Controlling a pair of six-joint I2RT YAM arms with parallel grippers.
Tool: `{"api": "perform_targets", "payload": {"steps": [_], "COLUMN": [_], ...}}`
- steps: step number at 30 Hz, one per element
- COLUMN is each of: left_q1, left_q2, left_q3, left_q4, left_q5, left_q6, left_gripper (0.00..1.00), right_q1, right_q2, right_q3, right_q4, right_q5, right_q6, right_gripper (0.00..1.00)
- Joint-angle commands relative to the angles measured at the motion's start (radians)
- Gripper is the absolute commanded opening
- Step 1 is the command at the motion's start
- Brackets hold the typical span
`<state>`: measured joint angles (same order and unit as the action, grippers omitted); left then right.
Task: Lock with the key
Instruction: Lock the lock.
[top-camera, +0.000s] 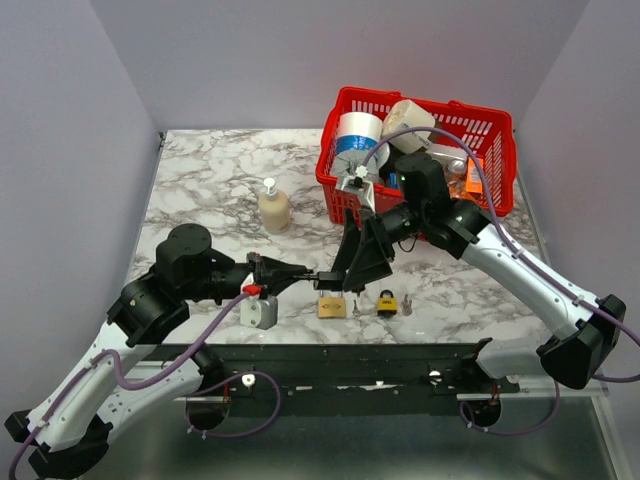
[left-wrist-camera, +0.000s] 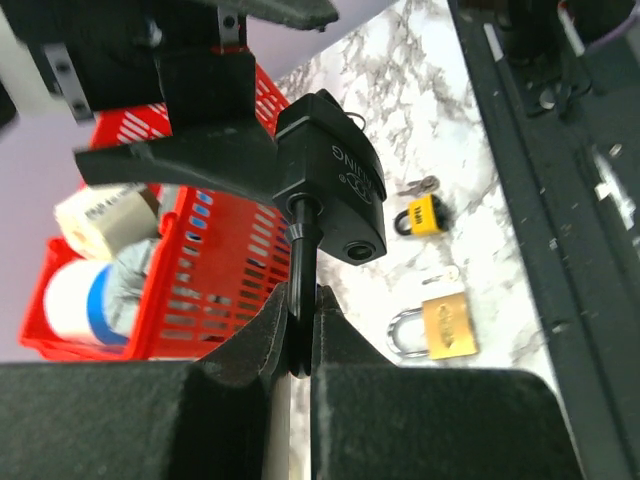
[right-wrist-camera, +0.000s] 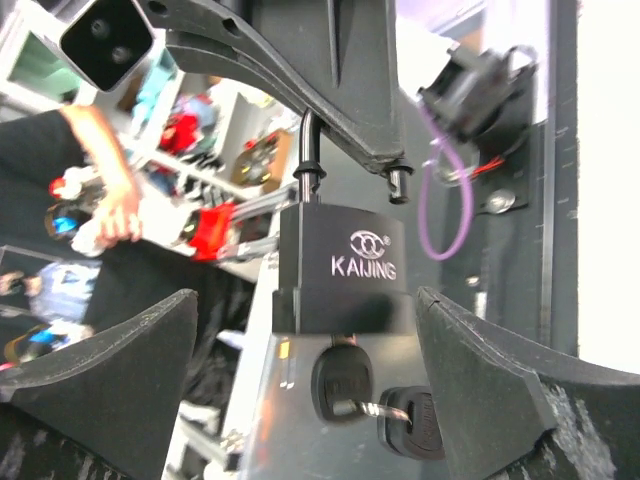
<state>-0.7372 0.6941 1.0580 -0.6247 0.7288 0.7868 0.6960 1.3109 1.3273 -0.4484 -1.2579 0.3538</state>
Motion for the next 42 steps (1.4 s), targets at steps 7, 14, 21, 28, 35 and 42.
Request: {"api": "perform_targets", "payload": {"steps": [7, 14, 21, 28, 35, 42], "left_q1": [-0.002, -0.002, -0.002, -0.002, -0.002, -0.004], "left_q2": [0.048, 0.059, 0.051, 0.056, 0.035, 0.039], "left_q3": [0.086, 0.071, 0.057, 0.053, 0.017, -0.007], "left_q4": [0.214, 0.29, 0.35, 0.365, 0.379, 0.425], "left_q5": [-0.002, -0.002, -0.012, -0.026, -0.038, -0.052], "left_q6": [-0.518, -0.656, -0.681, -0.689, -0.719, -0.83], "left_gripper": [0.0, 0.0, 0.0, 0.0, 0.0, 0.0], "right_q1": [-0.009, 0.01, 0.071, 0.077, 0.077, 0.08], "right_q2": [-0.123, -0.119, -0.076, -0.053, -0.068, -0.079], "right_q3": [0.059, 0.078, 0.09, 0.093, 0.084, 0.072], "right_q4": [-0.139, -0.211, -0.233, -0.129, -0.079, -0.061], "right_q5": [0.247, 0.207, 0.187, 0.186, 0.183, 0.181], "right_q6": [-0.341, -0.53, -0.556, -0.471, -0.437, -0.434], "right_gripper": [0.95, 0.96, 0.94, 0.7, 0.49, 0.1]}}
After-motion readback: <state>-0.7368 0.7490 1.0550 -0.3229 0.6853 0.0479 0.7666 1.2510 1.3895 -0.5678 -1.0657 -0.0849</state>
